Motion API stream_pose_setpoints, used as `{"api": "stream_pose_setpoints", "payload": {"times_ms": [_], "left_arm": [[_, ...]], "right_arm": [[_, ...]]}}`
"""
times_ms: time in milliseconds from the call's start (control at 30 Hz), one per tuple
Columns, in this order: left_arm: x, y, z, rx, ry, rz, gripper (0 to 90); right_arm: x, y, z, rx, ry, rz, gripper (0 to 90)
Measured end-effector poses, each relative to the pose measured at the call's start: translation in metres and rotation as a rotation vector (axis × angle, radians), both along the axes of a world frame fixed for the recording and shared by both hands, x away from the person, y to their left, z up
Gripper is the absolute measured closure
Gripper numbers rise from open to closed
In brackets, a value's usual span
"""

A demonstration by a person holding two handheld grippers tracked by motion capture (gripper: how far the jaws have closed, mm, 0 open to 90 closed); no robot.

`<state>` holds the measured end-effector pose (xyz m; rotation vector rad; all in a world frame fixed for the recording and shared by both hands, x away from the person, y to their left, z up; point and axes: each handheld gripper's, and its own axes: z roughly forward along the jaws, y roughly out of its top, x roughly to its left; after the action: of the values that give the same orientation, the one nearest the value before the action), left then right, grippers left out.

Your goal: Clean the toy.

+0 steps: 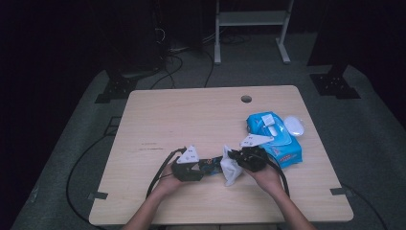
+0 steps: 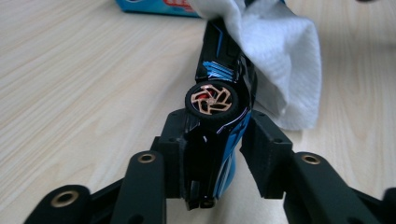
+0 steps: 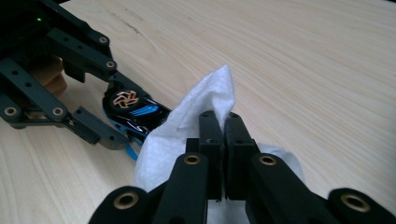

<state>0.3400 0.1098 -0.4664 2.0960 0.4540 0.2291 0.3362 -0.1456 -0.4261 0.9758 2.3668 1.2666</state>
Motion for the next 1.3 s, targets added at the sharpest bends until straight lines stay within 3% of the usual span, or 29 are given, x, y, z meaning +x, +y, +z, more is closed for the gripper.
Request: {"api": "stream_pose_setpoints", "payload": {"times_ms": [200, 333, 400, 433, 500, 567, 633, 800, 967, 1100, 1300], "left_arm": [[0.002, 0.004, 0.0, 0.001, -0.004, 0.029, 56.0], [0.003, 0.006, 0.0, -0.034, 0.022, 0.035, 55.7], [0.003, 0.008, 0.003, -0.047, 0.032, 0.04, 49.5], [0.003, 0.009, 0.004, -0.058, 0.027, 0.053, 43.2], [0.004, 0.011, 0.009, -0.095, 0.029, 0.054, 39.5], [0.005, 0.014, 0.012, -0.155, 0.046, 0.068, 38.7], [0.007, 0.016, 0.013, -0.185, 0.063, 0.072, 38.1], [0.011, 0.018, 0.011, -0.233, 0.121, 0.119, 38.0], [0.014, 0.021, 0.005, -0.268, 0.151, 0.147, 38.2], [0.011, 0.019, 0.007, -0.236, 0.12, 0.141, 38.1], [0.005, 0.015, 0.008, -0.223, 0.104, 0.109, 38.0]], "right_arm": [[0.009, 0.014, 0.001, -0.01, 0.005, 0.016, 87.4], [0.004, 0.013, -0.001, -0.009, -0.013, 0.035, 87.1], [0.001, 0.012, -0.002, -0.007, -0.025, 0.038, 87.1], [0.0, 0.011, -0.002, -0.006, -0.032, 0.038, 87.1], [-0.003, 0.01, -0.003, -0.006, -0.041, 0.043, 87.0], [-0.005, 0.01, -0.004, 0.0, -0.043, 0.046, 87.0], [-0.006, 0.009, -0.004, -0.003, -0.05, 0.058, 87.1], [-0.007, 0.01, -0.004, -0.012, -0.067, 0.069, 87.1], [-0.006, 0.008, -0.005, -0.001, -0.067, 0.073, 87.1], [-0.009, 0.009, -0.005, -0.011, -0.081, 0.074, 87.1], [-0.017, 0.007, -0.004, -0.023, -0.089, 0.083, 87.0]]}}
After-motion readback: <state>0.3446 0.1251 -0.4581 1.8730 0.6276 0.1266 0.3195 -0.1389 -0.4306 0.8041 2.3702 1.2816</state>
